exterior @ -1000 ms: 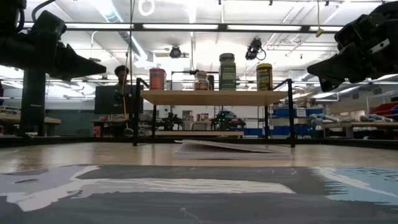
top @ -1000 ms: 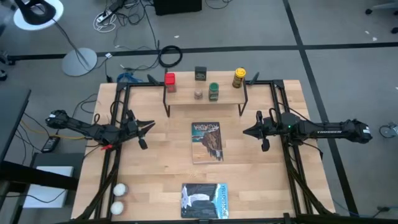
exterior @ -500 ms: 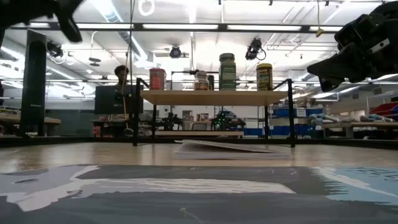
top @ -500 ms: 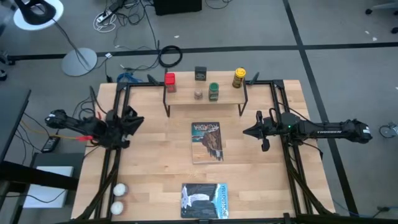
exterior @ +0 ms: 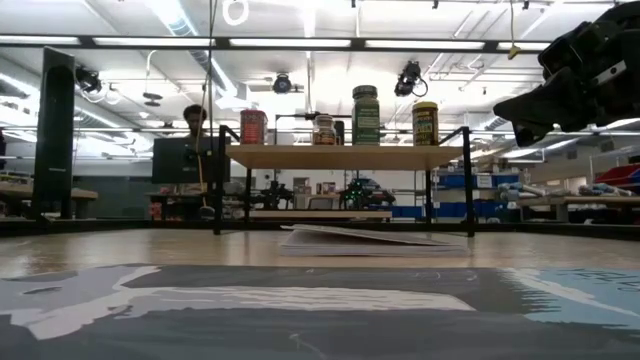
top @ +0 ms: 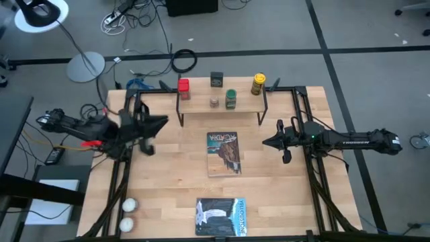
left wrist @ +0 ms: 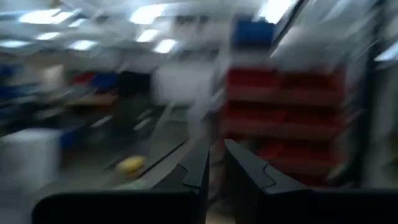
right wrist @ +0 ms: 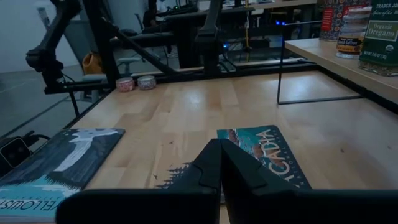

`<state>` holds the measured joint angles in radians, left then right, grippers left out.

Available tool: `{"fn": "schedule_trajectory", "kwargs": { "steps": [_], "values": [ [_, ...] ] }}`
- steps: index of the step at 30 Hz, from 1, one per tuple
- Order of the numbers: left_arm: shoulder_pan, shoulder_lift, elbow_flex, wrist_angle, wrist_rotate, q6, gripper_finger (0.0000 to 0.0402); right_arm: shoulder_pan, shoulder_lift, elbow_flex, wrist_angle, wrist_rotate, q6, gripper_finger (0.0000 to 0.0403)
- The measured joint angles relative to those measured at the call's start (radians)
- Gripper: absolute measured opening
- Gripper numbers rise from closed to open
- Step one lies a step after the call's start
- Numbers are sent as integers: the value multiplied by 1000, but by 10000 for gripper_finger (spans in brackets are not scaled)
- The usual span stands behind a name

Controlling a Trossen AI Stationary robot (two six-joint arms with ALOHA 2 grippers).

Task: Shelf spices
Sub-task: Remove the red seasoning can on the shelf

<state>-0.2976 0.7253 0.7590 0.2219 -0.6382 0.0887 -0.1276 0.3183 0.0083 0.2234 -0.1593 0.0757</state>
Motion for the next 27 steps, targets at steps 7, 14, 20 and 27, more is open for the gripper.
{"fn": "schedule_trajectory", "kwargs": {
  "steps": [7,14,20,27],
  "values": [
    [146,253,413,-592,-57,-192,92,0,0,0,0,0,0,7],
    [281,443,618,-907,10,-276,210,0,0,0,0,0,0,7],
    [348,501,630,-933,82,-291,304,0,0,0,2,0,0,7],
    [411,515,630,-958,111,-318,349,-4,0,21,214,17,115,7]
  ]
}}
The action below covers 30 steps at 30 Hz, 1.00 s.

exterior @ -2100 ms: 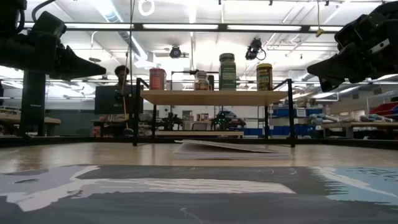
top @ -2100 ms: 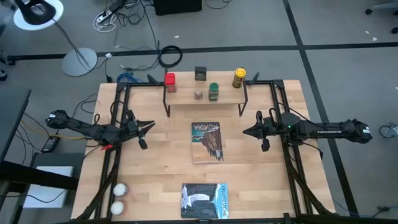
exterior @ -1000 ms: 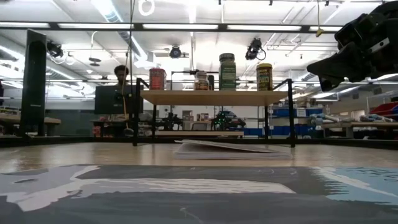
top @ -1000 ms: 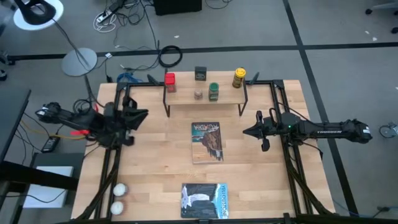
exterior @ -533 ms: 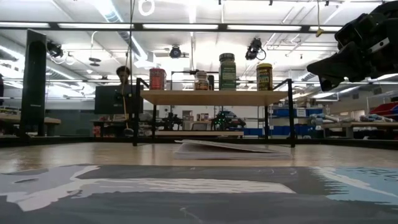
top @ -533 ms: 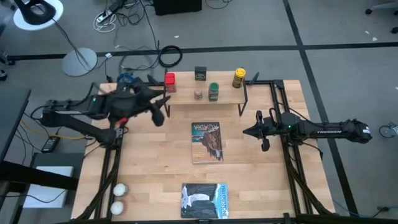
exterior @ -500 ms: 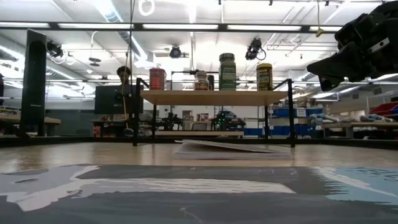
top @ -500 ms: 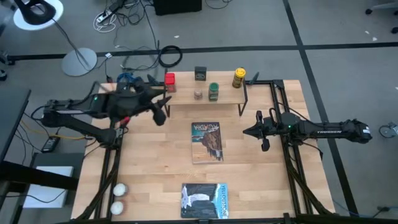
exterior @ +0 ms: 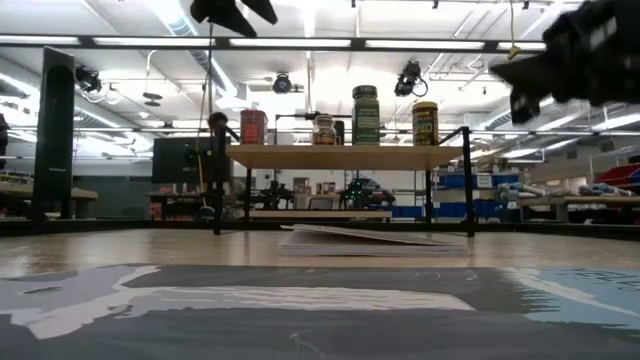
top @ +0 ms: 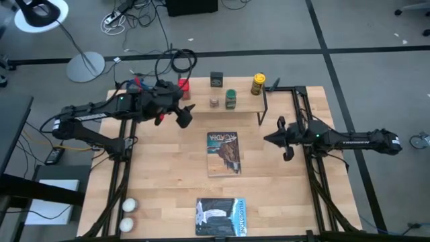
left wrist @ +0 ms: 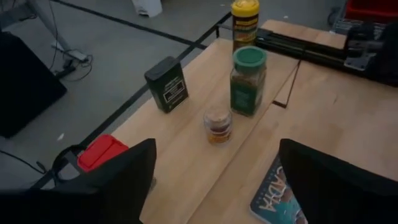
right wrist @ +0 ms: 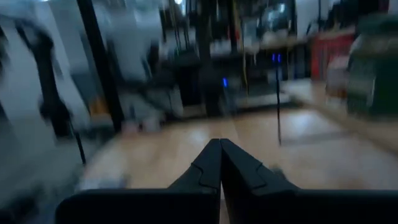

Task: Shelf spices
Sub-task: Remove the red seasoning can on the shelf

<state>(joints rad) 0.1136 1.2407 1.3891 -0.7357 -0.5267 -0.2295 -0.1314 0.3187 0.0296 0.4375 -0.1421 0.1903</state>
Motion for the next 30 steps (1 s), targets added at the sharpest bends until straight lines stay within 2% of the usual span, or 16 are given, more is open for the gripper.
{"fn": "schedule_trajectory", "kwargs": {
  "steps": [3,5,11,18,25,30],
  "values": [
    [27,14,0,9,3,14,351,-10,-1,54,107,8,24,7],
    [51,35,0,3,20,24,351,-19,0,102,119,30,43,7],
    [116,112,-11,25,16,34,351,-64,35,247,15,66,153,7],
    [211,150,-18,34,7,-70,352,-106,157,382,-82,64,114,7],
    [259,150,27,77,13,-194,351,-138,276,425,-70,70,57,7],
    [261,150,132,115,7,-184,351,-168,336,427,-48,74,58,7]
  ]
}}
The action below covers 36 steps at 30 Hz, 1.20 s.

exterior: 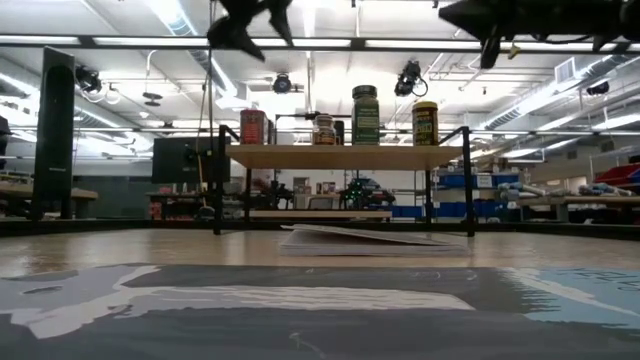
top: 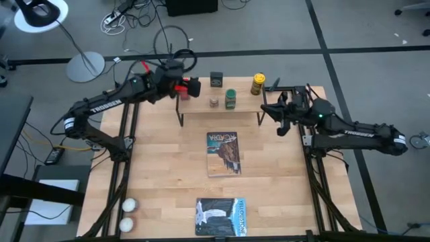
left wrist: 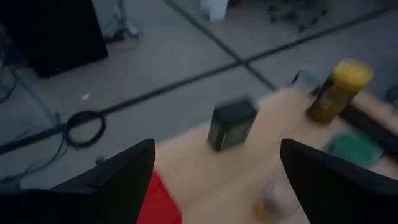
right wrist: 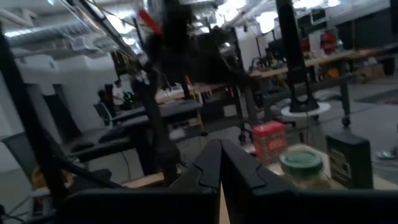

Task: Shelf spices
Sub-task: Remove the red seasoning can on the shelf

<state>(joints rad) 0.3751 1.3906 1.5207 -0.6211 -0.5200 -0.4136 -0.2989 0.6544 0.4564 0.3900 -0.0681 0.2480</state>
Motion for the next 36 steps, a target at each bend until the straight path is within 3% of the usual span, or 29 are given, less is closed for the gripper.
{"fn": "schedule_trajectory", "kwargs": {
  "steps": [4,9,15,21,28,36],
  "values": [
    [16,-1,113,-73,87,-16,351,-8,35,0,4,0,9,7],
    [98,43,299,-375,240,-143,360,-21,59,0,57,0,10,7],
    [128,144,405,-550,254,-166,396,-22,63,0,99,-6,11,7],
    [147,260,451,-571,256,-186,399,-20,61,0,95,-61,47,7],
    [182,382,540,-809,220,-253,399,4,61,0,91,-94,47,7],
    [185,419,549,-834,269,-302,399,4,61,0,92,-93,39,7]
  ]
}}
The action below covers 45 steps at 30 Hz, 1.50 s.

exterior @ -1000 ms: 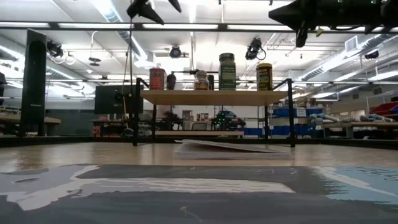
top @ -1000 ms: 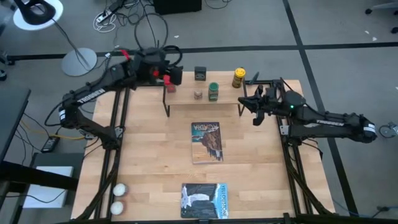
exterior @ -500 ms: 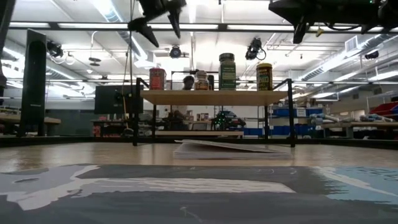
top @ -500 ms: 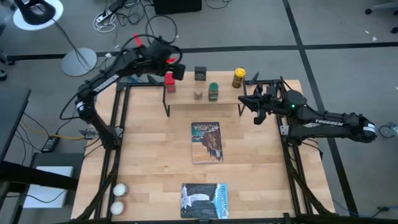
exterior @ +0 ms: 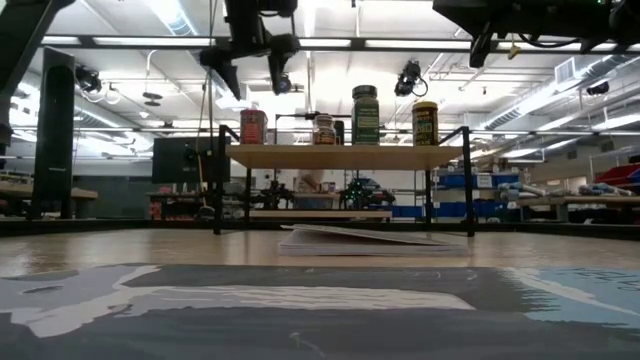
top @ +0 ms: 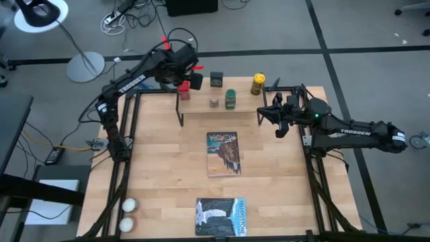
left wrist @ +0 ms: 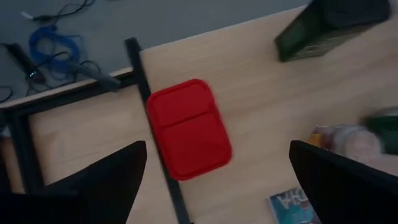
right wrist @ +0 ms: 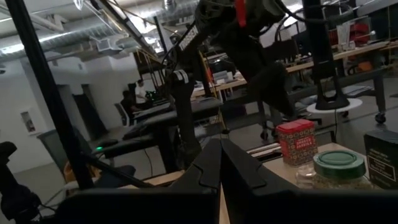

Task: Shelf spices
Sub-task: Remove the red seasoning can on the shelf

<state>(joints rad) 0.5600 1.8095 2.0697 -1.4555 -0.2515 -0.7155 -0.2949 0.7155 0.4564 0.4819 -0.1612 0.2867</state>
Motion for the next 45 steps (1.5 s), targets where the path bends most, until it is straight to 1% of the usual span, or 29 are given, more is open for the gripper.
{"fn": "schedule_trajectory", "kwargs": {
  "steps": [8,25,37,45],
  "values": [
    [5,39,0,-14,-6,0,400,-1,0,0,1,0,0,7],
    [10,89,-1,-8,48,-3,395,-1,0,0,0,2,-1,7],
    [22,90,-93,24,86,7,394,-1,0,0,0,2,-1,7],
    [28,90,-97,80,89,29,392,-1,0,0,-1,2,-1,7]
  ]
}}
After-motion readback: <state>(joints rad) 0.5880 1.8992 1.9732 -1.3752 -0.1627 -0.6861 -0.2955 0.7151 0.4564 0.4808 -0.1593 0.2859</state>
